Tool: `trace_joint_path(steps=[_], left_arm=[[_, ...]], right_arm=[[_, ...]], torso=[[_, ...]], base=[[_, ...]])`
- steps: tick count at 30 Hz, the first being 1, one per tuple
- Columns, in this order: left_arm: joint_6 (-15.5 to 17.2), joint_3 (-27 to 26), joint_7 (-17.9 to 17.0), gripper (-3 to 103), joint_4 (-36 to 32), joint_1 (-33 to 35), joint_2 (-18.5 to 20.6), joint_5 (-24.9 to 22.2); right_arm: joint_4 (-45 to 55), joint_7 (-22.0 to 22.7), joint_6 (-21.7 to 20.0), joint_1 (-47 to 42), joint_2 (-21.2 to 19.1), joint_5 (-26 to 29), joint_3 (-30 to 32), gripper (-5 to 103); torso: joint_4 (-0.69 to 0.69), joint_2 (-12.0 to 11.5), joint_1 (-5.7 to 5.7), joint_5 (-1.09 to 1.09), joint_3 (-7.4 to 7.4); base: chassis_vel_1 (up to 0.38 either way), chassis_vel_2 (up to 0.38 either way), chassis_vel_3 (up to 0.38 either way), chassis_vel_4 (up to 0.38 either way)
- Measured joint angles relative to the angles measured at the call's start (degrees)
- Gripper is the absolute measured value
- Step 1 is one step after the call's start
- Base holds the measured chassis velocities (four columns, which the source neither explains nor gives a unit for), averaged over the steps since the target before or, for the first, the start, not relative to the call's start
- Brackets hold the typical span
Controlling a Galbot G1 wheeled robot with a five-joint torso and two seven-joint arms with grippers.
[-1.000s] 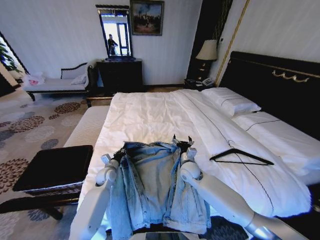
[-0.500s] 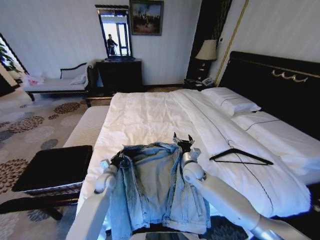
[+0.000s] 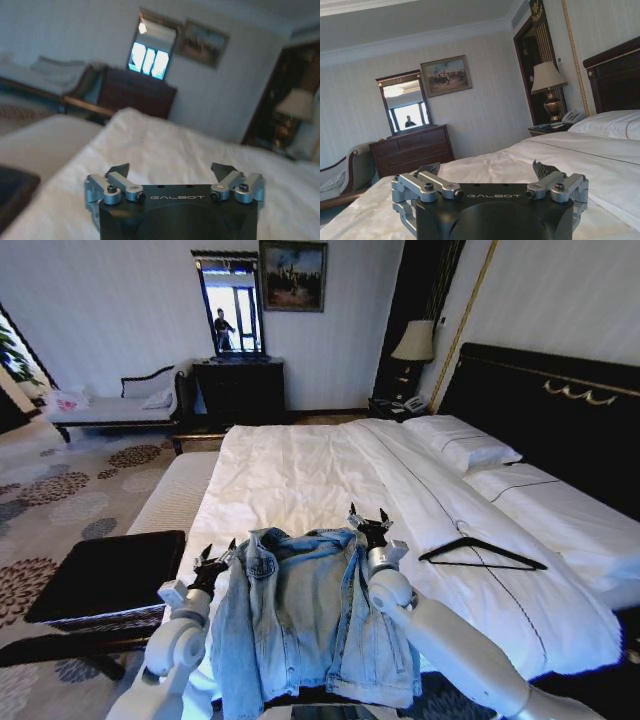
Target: Pick up the clothes from the bed and hang them on the clothes hanger.
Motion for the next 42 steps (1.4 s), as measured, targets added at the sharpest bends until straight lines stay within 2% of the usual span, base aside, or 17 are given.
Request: trace_joint_path(steps=[2, 3, 5, 7, 10, 12, 15, 16, 19, 21, 30, 42], left_arm=[[-0.8, -4.2, 0.1, 98, -3.7, 2.1, -1.8, 1.5], [-1.9, -6.6, 0.6, 100, -4.8, 3.6, -3.1, 3.9], [-2.8, -7.8, 1.1, 100, -5.2, 4.5, -3.9, 5.2], [-6.1, -12.4, 3.6, 100, -6.4, 7.8, -7.7, 9.3], [-7.1, -14.1, 4.7, 100, -6.6, 8.0, -9.5, 9.8], [-6.6, -15.1, 5.1, 100, -6.8, 7.6, -11.5, 9.6], [-6.3, -15.6, 5.4, 100, -6.9, 8.0, -13.1, 10.5], [-6.3, -15.4, 5.7, 100, -7.4, 8.8, -14.6, 11.8], [-6.3, -14.8, 5.7, 100, -8.3, 9.4, -15.8, 12.3], [-6.1, -14.3, 5.4, 100, -9.1, 9.5, -16.9, 12.4], [-5.7, -14.9, 4.5, 100, -11.3, 10.8, -17.8, 11.5], [-4.6, -16.4, 3.6, 100, -13.2, 11.8, -18.0, 10.0]], right_arm=[[0.6, -1.2, 1.0, -1.5, -0.7, 0.0, 1.0, 100], [0.9, -2.3, 1.9, -2.9, -1.0, -0.2, 1.7, 100], [1.0, -3.0, 2.5, -3.7, -1.2, -0.6, 2.1, 100], [1.8, -5.8, 4.6, -8.6, -1.6, -3.6, 4.9, 100], [2.7, -6.9, 5.5, -12.6, -1.6, -5.2, 7.4, 100], [4.3, -7.8, 6.4, -18.6, -1.1, -7.4, 10.6, 100], [5.1, -8.3, 6.8, -21.3, -0.6, -9.0, 11.8, 100], [5.7, -8.6, 7.1, -22.9, -0.1, -10.1, 12.1, 100], [6.3, -8.7, 7.2, -23.9, 0.2, -10.7, 12.2, 100], [6.8, -8.7, 7.3, -24.4, 0.4, -11.1, 12.3, 100], [7.3, -8.6, 7.3, -23.6, 0.4, -11.1, 12.1, 100], [7.8, -8.5, 7.3, -23.1, 1.0, -10.9, 11.4, 100]], torso=[[-0.01, 0.0, -0.01, 0.02, -0.01], [-0.01, 0.0, -0.01, 0.03, 0.0], [0.0, 0.0, -0.01, 0.02, 0.0], [0.04, 0.0, -0.01, 0.01, 0.0], [0.03, 0.0, -0.01, 0.01, -0.01], [-0.07, 0.0, -0.01, 0.01, -0.01], [-0.05, 0.0, -0.02, 0.01, 0.0], [0.01, 0.0, -0.01, 0.01, 0.0], [0.04, 0.0, -0.01, 0.01, 0.0], [0.0, 0.0, -0.01, 0.01, 0.0], [0.01, 0.0, -0.01, 0.0, 0.0], [0.0, 0.0, 0.01, -0.01, 0.01]], base=[[0.0, 0.0, 0.0, 0.0], [0.0, 0.0, 0.0, 0.0], [0.0, 0.0, 0.0, 0.0], [0.0, 0.0, 0.0, 0.0], [0.0, 0.0, 0.0, 0.0], [0.0, 0.0, 0.0, 0.0], [0.0, 0.0, 0.0, 0.0], [0.0, 0.0, 0.0, 0.0], [0.0, 0.0, 0.0, 0.0], [0.0, 0.0, 0.0, 0.0], [-0.056, -0.069, 0.063, 0.083], [-0.209, -0.294, 0.211, 0.286]])
